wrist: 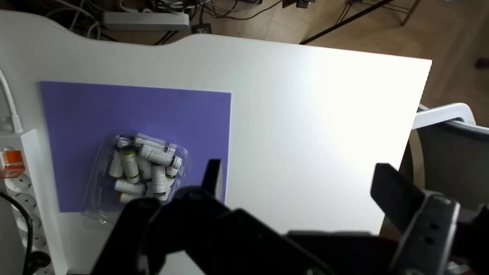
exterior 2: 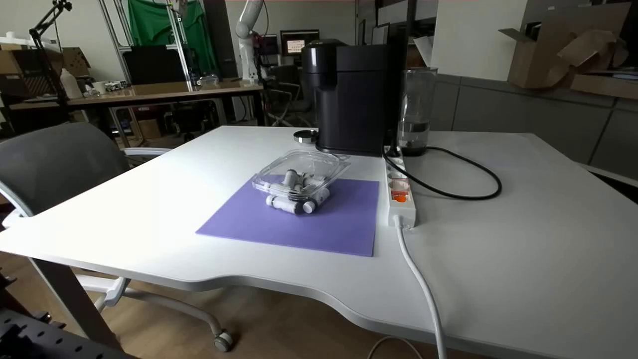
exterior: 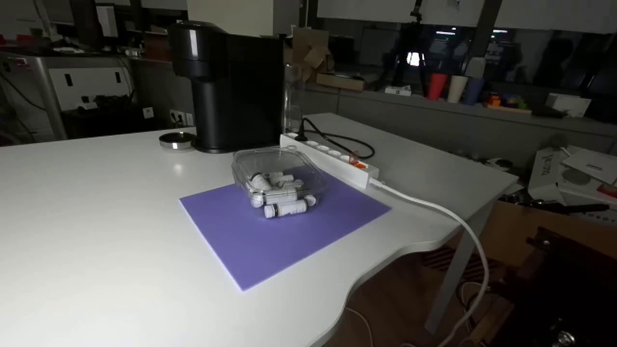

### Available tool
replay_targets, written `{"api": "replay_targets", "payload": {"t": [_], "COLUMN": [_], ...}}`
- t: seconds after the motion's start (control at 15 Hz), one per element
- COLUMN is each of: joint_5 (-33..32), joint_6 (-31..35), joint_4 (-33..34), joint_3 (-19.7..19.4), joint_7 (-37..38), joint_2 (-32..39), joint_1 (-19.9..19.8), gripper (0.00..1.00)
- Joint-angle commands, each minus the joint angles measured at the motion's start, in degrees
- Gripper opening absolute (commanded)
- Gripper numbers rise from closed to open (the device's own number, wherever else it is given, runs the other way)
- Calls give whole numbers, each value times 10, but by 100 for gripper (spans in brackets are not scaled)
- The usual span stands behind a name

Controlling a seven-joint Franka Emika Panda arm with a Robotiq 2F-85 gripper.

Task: Flick the last switch on the extension cord

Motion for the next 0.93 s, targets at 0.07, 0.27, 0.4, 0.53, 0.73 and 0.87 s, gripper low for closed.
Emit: {"api": "replay_targets", "payload": {"t": [0.07, 0.27, 0.4, 0.53, 0.73, 0.87], "joint_5": [1, -17, -53, -93, -145, -167], "joint_6": [-2, 36, 81, 123, 164, 183], "joint_4": [1, -8, -18, -32, -48, -52], "joint_3": [2, 5, 3, -6, -30, -51], "joint_7": [-1, -6, -5, -1, 3, -2], "joint_2": [0, -5, -1, 7, 31, 54], "joint_1": [-3, -12, -32, -57, -105, -132], "gripper": [100, 100, 100, 100, 100, 100]}}
